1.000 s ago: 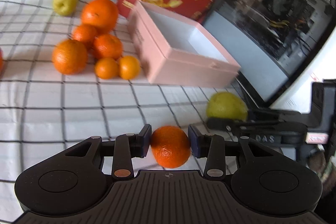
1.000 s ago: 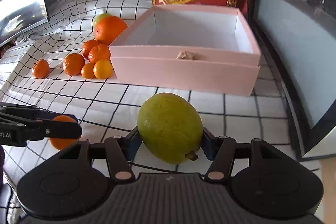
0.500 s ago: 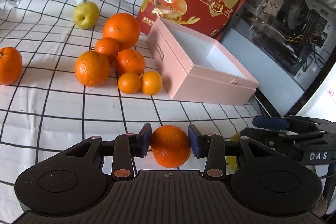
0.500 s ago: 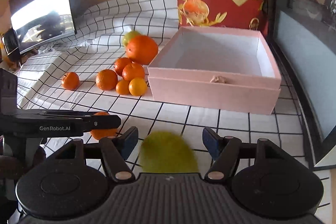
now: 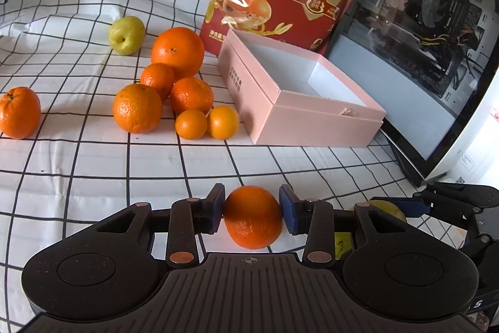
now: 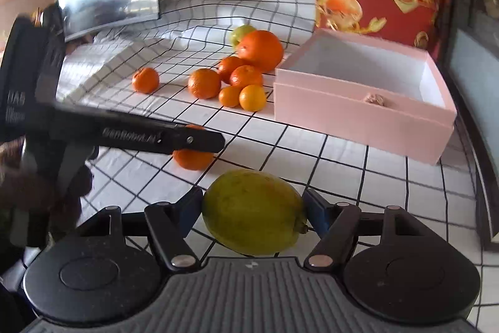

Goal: Organize fruits
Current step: 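Carry the pear toward the pink box with the right gripper while the left holds the orange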

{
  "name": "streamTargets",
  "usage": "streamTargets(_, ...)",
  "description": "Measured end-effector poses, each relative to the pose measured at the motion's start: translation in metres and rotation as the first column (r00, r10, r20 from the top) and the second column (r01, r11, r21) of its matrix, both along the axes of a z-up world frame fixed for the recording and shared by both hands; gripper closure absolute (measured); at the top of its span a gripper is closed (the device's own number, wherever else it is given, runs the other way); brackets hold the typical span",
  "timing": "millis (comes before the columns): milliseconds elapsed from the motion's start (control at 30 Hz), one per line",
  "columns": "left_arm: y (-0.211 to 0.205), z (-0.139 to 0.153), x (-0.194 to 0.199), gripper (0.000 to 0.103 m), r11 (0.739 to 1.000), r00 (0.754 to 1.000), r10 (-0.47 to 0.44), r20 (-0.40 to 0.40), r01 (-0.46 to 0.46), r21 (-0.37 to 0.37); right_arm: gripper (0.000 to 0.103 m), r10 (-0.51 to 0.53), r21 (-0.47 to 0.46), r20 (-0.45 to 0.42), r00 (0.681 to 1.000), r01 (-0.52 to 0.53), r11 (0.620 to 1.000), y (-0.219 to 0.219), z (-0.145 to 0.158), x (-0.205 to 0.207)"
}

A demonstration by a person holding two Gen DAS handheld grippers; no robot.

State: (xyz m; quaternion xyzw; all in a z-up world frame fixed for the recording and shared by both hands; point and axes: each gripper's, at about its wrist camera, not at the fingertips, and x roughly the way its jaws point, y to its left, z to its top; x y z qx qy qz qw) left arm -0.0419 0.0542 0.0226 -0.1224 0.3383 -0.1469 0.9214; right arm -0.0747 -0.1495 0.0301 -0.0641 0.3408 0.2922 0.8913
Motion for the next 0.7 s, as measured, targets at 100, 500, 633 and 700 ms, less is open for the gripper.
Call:
streamTargets(100,0.0,0.001,-0.001,0.06,1.0,1.0,-0.006,0.002,0.006,0.008,0.033,0.023,-0.011,-0.003,1.0,-0.023,1.0,0.004,-0.003,-0.001)
streamTargets(500,-0.02,0.007,-0.021,0.06,0.981,0.995,-0.068,0.066,0.054,0.185,0.04,0.004,-0.036,-0.012,1.0,-0.004,0.999,-0.001,-0.012,0.001)
streamTargets(633,-0.017,0.001,-0.026,0.059,0.976,0.991,-0.125,0.053,0.113,0.184,0.04,-0.086,-0.027,-0.008,0.996,0.086,0.996,-0.014,-0.014,0.012)
streamTargets(700,-0.017,-0.005,-0.029,0.059,0.975,0.989,-0.141,0.046,0.131,0.18,0.04,-0.11,-0.019,-0.002,0.994,0.11,0.994,-0.019,-0.015,0.016)
